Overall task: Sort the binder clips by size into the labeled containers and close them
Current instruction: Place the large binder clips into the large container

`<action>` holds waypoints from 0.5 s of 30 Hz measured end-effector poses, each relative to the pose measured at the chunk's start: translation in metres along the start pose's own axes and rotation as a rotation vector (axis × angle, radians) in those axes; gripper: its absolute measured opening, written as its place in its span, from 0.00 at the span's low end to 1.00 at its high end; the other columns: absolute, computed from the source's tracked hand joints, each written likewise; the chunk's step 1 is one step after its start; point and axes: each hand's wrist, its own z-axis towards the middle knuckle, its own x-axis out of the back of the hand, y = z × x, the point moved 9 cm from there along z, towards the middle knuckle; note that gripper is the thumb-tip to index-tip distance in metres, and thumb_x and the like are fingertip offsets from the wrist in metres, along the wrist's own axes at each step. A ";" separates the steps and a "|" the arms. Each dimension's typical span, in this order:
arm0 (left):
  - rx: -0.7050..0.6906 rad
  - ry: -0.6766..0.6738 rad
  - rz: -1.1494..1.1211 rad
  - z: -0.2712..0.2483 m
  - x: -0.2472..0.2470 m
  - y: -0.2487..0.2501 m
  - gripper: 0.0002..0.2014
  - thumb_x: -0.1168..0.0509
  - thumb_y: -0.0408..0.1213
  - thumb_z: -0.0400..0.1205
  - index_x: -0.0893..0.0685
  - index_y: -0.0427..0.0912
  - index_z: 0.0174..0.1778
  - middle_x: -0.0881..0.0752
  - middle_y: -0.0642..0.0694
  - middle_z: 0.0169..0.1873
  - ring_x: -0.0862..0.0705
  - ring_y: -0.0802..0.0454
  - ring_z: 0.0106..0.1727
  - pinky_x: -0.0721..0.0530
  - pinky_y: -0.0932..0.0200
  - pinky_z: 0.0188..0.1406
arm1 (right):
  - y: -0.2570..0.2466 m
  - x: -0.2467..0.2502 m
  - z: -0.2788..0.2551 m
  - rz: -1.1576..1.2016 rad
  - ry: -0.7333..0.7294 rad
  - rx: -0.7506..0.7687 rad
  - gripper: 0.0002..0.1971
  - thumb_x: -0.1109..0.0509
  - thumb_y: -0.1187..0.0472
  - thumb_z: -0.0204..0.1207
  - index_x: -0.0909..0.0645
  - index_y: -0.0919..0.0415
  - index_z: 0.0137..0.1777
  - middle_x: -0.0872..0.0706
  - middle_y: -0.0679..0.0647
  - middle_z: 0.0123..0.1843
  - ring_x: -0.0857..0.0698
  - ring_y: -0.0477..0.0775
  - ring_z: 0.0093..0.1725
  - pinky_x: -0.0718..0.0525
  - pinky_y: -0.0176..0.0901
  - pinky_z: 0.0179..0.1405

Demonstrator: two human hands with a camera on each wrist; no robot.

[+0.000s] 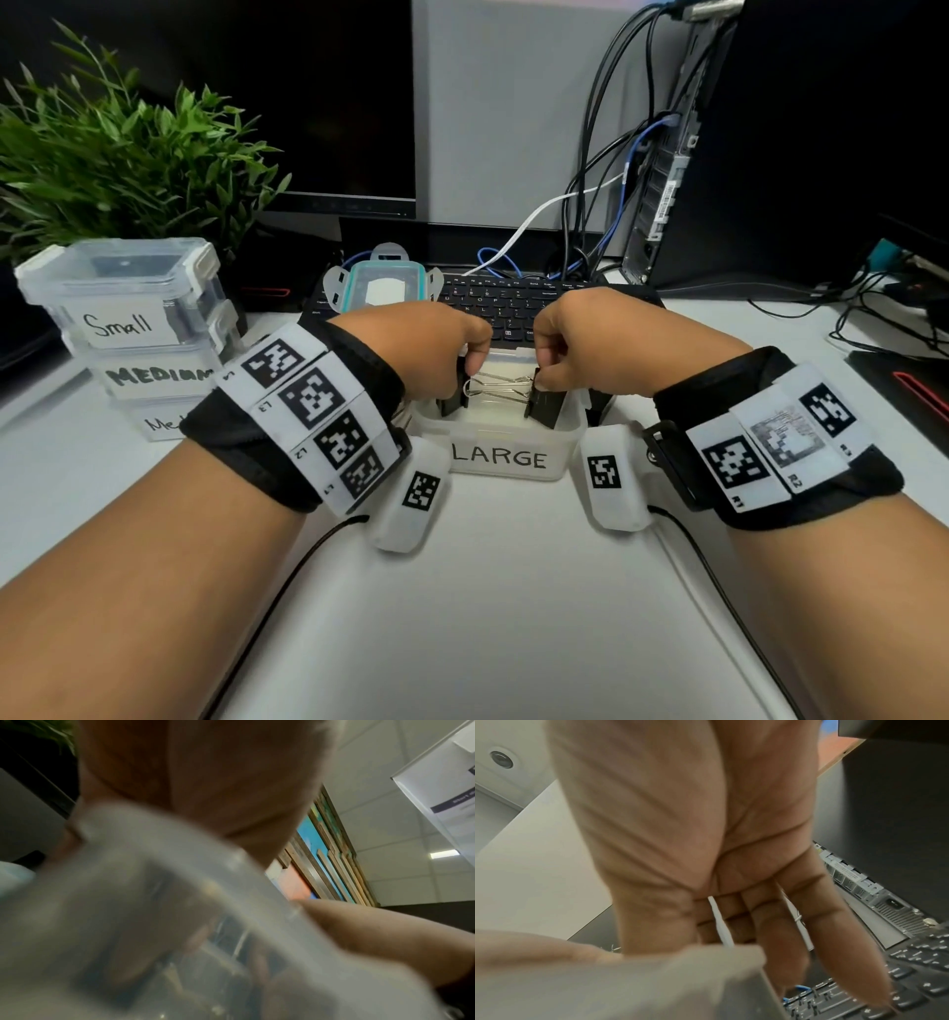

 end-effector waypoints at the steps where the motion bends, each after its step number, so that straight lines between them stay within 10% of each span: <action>1: 0.002 -0.012 0.008 0.000 0.000 0.001 0.13 0.40 0.27 0.74 0.25 0.54 0.39 0.20 0.53 0.39 0.19 0.49 0.43 0.21 0.56 0.36 | -0.001 0.001 0.000 0.007 0.010 0.007 0.03 0.27 0.61 0.73 0.18 0.57 0.41 0.19 0.48 0.34 0.22 0.48 0.36 0.26 0.35 0.31; 8: -0.039 -0.122 -0.030 -0.004 -0.007 0.009 0.14 0.33 0.34 0.77 0.14 0.63 0.45 0.19 0.55 0.53 0.17 0.53 0.52 0.17 0.53 0.56 | 0.003 0.002 0.002 0.024 0.028 -0.003 0.07 0.26 0.60 0.73 0.22 0.55 0.38 0.21 0.47 0.32 0.24 0.46 0.32 0.28 0.36 0.28; 15: 0.001 -0.125 -0.017 -0.004 -0.011 0.004 0.15 0.32 0.39 0.78 0.15 0.58 0.61 0.20 0.58 0.47 0.19 0.55 0.51 0.21 0.61 0.52 | 0.009 0.000 0.004 0.074 0.027 0.000 0.05 0.25 0.60 0.73 0.18 0.55 0.46 0.21 0.45 0.36 0.23 0.47 0.36 0.28 0.34 0.30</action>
